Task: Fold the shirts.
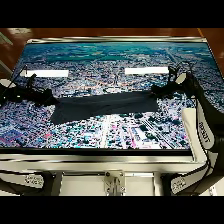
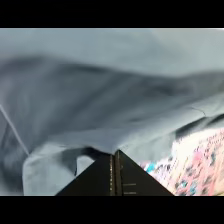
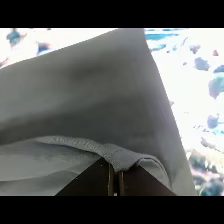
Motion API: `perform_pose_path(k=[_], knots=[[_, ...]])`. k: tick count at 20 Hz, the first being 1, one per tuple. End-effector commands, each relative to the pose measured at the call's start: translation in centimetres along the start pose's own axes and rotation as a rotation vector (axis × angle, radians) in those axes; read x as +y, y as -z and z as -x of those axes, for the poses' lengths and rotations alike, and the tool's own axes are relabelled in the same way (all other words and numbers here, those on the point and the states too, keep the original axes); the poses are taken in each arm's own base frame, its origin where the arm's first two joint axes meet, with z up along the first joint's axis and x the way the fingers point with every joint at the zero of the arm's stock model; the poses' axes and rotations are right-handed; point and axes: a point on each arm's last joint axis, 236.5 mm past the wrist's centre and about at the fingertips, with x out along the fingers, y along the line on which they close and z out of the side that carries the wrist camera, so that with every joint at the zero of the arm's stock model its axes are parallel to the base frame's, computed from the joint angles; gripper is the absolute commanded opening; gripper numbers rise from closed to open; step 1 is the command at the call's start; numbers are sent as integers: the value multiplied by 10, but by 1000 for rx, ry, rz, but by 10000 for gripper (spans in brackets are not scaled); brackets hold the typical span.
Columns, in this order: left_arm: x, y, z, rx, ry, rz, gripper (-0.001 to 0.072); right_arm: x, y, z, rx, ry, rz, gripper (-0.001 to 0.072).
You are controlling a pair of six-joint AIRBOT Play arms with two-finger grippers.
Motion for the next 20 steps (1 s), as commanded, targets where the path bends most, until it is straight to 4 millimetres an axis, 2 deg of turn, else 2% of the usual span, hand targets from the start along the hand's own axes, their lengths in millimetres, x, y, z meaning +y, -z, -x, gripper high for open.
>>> perform_pose_path(k=[1,2,3,5,7,8,11,13,15,16,17,18,19,20], knots=[[20,-1,-30,66,7,114,191,-7,3,-26,31,-4,-49,189],[23,0,-33,75,7,130,311,-7,1,-27,22,-3,-40,440],[24,0,-32,73,6,128,346,-8,-2,-22,12,-3,-20,594],[26,-5,-22,55,8,128,346,-17,-11,-4,-14,24,25,597],[27,-7,-10,54,18,130,346,-49,-13,11,-14,119,30,600],[24,-5,-5,66,24,126,346,-53,-10,11,-1,95,-32,684],[15,4,-2,102,37,96,345,-29,-7,-6,28,-100,-160,684],[8,8,-4,123,46,83,345,-20,2,-23,70,-152,-193,684],[-8,9,-7,126,86,65,335,-8,14,-37,122,-197,-222,682],[-21,8,-10,121,125,41,331,-4,16,-41,133,-212,-233,635],[-32,5,-12,110,157,26,328,1,17,-42,138,-221,-235,527],[-44,2,-15,94,186,17,327,4,17,-42,137,-229,-236,363],[-54,-2,-19,78,206,14,323,11,15,-38,132,-256,-231,167],[-66,-5,-23,60,227,11,319,20,12,-29,123,-291,-188,60]])
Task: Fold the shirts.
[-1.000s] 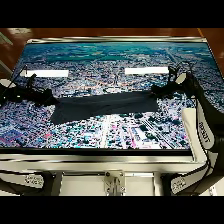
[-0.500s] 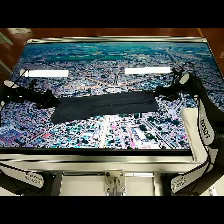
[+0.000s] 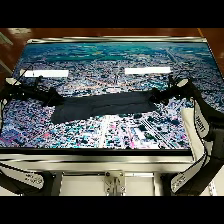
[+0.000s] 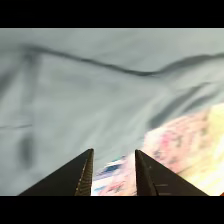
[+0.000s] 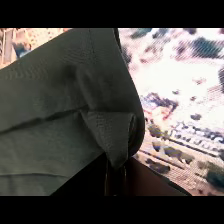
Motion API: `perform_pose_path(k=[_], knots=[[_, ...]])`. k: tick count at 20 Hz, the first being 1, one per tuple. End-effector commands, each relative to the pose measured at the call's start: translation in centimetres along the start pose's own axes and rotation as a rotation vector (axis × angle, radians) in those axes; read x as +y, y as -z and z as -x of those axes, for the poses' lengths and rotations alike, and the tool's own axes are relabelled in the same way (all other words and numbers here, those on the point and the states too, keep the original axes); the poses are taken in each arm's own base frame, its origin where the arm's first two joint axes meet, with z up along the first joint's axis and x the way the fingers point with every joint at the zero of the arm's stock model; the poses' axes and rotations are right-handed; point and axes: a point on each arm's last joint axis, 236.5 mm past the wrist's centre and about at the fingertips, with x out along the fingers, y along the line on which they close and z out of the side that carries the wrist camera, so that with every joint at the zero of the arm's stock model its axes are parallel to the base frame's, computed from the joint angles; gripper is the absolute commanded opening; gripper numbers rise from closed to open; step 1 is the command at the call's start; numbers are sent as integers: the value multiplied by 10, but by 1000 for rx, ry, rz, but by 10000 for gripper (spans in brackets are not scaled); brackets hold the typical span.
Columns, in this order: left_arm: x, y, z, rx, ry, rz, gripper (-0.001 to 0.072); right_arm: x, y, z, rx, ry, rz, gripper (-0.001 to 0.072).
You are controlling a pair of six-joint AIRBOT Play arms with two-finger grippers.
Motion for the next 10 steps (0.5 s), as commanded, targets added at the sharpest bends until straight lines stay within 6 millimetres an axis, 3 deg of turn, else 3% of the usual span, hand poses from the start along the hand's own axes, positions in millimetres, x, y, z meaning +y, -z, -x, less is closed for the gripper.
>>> perform_pose_path(k=[1,2,4,7,10], knots=[[-40,-11,-18,-51,90,-35,318,35,2,15,-4,-117,78,62],[-51,-14,-27,-65,99,-48,297,48,0,30,-25,-137,124,62],[-77,-13,-54,-86,98,-125,36,74,0,69,-78,-158,189,62],[-124,6,-115,-90,83,-230,37,118,20,135,-121,-192,250,62],[-169,50,-174,-37,113,-299,36,150,53,193,-143,-214,276,62]])
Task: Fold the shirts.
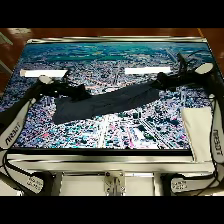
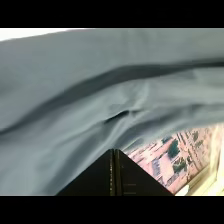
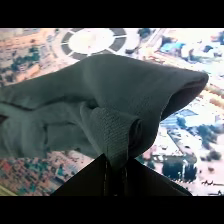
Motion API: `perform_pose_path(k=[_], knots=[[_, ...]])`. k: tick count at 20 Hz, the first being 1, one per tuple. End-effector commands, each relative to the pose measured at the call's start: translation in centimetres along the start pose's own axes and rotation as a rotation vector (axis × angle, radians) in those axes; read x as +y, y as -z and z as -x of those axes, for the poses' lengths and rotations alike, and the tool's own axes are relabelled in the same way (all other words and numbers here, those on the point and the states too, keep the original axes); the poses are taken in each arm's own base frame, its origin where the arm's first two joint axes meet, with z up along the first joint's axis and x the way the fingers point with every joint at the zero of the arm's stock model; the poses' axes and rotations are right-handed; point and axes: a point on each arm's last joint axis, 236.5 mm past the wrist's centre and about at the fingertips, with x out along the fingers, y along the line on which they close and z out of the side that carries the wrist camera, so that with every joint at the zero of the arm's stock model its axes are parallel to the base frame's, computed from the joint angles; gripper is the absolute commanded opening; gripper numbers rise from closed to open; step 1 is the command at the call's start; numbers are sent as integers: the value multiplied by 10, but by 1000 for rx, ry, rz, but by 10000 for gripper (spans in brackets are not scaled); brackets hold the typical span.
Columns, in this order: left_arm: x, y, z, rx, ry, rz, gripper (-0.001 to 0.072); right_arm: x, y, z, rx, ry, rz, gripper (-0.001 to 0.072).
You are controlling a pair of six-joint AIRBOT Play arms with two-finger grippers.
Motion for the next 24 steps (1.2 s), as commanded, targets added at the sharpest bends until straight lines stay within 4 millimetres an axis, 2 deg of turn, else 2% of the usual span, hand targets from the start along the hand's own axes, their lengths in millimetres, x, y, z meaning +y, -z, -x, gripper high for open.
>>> perform_pose_path(k=[1,5,8,10,12,13,15,17,19,21,23,24], knots=[[-57,31,-66,8,31,-88,36,59,23,62,-14,-36,38,62],[-98,55,-111,-32,58,-86,37,103,48,111,-54,-55,46,62],[-125,70,-144,-23,153,-37,36,117,56,127,-81,-53,32,62],[-135,62,-152,-24,210,-7,36,120,58,129,-80,-61,9,62],[-140,50,-141,1,263,-28,35,120,55,129,-93,-62,5,62],[-137,41,-126,4,279,-45,34,121,51,128,-107,-62,6,62],[-115,12,-87,-31,223,-113,32,125,46,116,-119,-56,23,62],[-84,-23,-27,-95,100,-167,33,139,41,86,-114,-68,57,62],[-58,-54,52,-181,-26,-220,33,162,40,39,-101,-108,87,62],[-44,-78,143,-309,-116,-245,34,191,47,-25,-88,-151,113,62],[-47,-88,230,-455,-155,-249,34,214,64,-89,-72,-189,112,62],[-50,-87,268,-518,-175,-254,34,225,76,-124,-64,-215,83,62]])
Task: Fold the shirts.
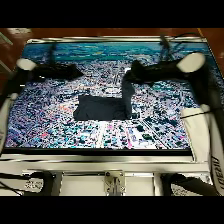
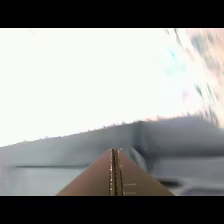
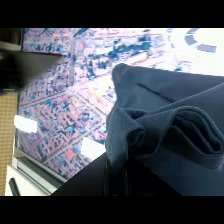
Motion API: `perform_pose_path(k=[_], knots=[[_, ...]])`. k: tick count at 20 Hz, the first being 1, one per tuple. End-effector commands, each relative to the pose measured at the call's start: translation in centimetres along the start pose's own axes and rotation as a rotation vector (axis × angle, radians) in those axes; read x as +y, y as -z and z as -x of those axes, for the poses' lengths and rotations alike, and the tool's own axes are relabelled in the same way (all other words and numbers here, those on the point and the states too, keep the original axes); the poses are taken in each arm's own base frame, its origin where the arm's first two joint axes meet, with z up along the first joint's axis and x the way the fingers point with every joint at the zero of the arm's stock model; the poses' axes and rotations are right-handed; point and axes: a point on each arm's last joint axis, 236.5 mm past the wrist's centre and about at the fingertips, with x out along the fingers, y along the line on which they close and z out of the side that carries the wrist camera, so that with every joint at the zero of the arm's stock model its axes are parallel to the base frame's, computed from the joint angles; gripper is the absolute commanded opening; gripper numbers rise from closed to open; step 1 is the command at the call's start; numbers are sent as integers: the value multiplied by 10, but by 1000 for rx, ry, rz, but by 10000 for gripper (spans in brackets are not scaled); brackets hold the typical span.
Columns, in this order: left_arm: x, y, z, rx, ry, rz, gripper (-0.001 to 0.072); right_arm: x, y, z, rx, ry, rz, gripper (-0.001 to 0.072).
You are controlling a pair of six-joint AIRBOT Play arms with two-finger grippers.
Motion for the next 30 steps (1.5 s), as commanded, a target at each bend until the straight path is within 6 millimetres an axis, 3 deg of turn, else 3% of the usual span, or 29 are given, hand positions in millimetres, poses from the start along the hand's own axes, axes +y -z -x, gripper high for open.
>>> perform_pose_path(k=[1,3,4,6,8,9,10,11,13,15,17,18,19,20,21,22,23,25,30], knots=[[19,-42,130,-171,-152,-52,35,28,30,-118,-31,-86,-64,62],[11,-47,175,-230,-185,-73,35,28,60,-170,-3,-121,-172,62],[6,-46,189,-245,-195,-84,35,26,73,-192,12,-140,-238,66],[-3,-43,204,-254,-201,-102,35,31,87,-216,22,-208,-326,70],[-8,-39,202,-238,-191,-107,35,38,85,-223,9,-273,-368,70],[-9,-37,199,-230,-186,-107,35,39,82,-224,1,-289,-392,193],[-8,-33,194,-219,-181,-102,35,39,83,-225,5,-293,-402,459],[-8,-29,189,-206,-176,-96,35,39,84,-224,12,-296,-396,568],[-4,-19,179,-175,-167,-78,35,40,87,-216,73,-330,-372,568],[-1,-10,173,-145,-160,-64,35,28,86,-196,169,-352,-313,567],[-1,-7,172,-133,-158,-63,35,-6,88,-163,293,-295,-248,549],[-1,-7,172,-133,-158,-63,35,-35,90,-143,351,-207,-215,501],[-1,-7,172,-132,-158,-63,35,-79,92,-118,410,-54,-178,506],[-1,-7,172,-133,-158,-62,35,-125,95,-88,462,121,-144,553],[-1,-7,172,-132,-158,-63,35,-173,94,-53,504,304,-126,704],[-1,-7,172,-132,-158,-62,36,-208,92,-24,524,434,-134,704],[-1,-7,172,-132,-158,-62,35,-229,88,-8,523,490,-164,704],[-1,-7,172,-132,-157,-61,35,-237,82,-16,475,429,-223,704],[-1,-7,172,-133,-156,-47,35,-214,96,-94,458,188,-274,704]])
